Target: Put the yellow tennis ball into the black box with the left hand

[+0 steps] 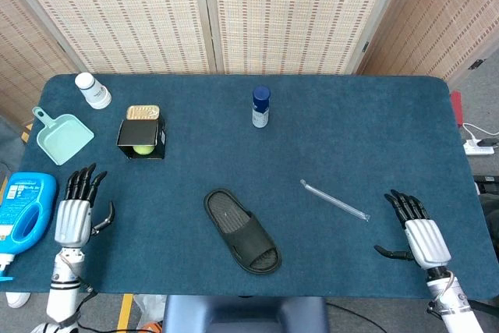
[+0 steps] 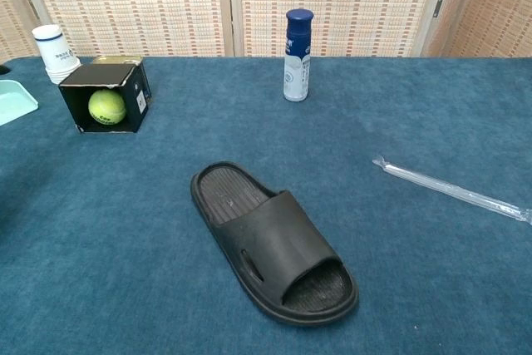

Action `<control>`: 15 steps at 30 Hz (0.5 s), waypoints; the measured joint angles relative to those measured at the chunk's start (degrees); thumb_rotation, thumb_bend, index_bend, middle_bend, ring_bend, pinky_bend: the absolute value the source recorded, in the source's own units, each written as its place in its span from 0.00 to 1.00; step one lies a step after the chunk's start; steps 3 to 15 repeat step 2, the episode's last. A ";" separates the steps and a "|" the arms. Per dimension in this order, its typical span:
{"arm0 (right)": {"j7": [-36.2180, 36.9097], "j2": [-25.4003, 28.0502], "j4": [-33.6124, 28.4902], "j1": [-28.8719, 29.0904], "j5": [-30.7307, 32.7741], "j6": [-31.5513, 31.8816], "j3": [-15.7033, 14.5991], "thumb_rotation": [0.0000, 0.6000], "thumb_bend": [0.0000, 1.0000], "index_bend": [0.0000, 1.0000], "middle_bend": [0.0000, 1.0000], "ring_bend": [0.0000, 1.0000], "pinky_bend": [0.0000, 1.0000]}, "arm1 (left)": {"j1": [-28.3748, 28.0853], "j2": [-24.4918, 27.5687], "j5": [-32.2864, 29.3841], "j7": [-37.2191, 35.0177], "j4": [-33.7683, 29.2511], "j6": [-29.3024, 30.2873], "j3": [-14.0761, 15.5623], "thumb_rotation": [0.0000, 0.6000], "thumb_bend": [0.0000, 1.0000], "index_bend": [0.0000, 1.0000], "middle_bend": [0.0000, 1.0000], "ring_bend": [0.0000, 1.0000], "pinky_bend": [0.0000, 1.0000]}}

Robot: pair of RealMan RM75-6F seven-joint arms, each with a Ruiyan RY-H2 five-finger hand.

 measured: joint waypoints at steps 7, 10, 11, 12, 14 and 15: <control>0.09 -0.04 0.16 -0.04 0.12 -0.12 -0.01 1.00 0.00 0.00 0.00 0.00 0.00 | 2.35 3.82 -0.53 0.97 -5.62 -0.72 1.64 0.21 0.47 0.12 0.02 0.00 0.00; 0.09 -0.04 0.16 -0.04 0.12 -0.12 -0.01 1.00 0.00 0.00 0.00 0.00 0.00 | 2.35 3.82 -0.53 0.97 -5.62 -0.72 1.64 0.21 0.47 0.12 0.02 0.00 0.00; 0.09 -0.04 0.16 -0.04 0.12 -0.12 -0.01 1.00 0.00 0.00 0.00 0.00 0.00 | 2.35 3.82 -0.53 0.97 -5.62 -0.72 1.64 0.21 0.47 0.12 0.02 0.00 0.00; 0.09 -0.04 0.16 -0.04 0.12 -0.12 -0.01 1.00 0.00 0.00 0.00 0.00 0.00 | 2.35 3.82 -0.53 0.97 -5.62 -0.72 1.64 0.21 0.47 0.12 0.02 0.00 0.00; 0.09 -0.04 0.16 -0.04 0.12 -0.12 -0.01 1.00 0.00 0.00 0.00 0.00 0.00 | 2.35 3.82 -0.53 0.97 -5.62 -0.72 1.64 0.21 0.47 0.12 0.02 0.00 0.00; 0.09 -0.04 0.16 -0.04 0.12 -0.12 -0.01 1.00 0.00 0.00 0.00 0.00 0.00 | 2.35 3.82 -0.53 0.97 -5.62 -0.72 1.64 0.21 0.47 0.12 0.02 0.00 0.00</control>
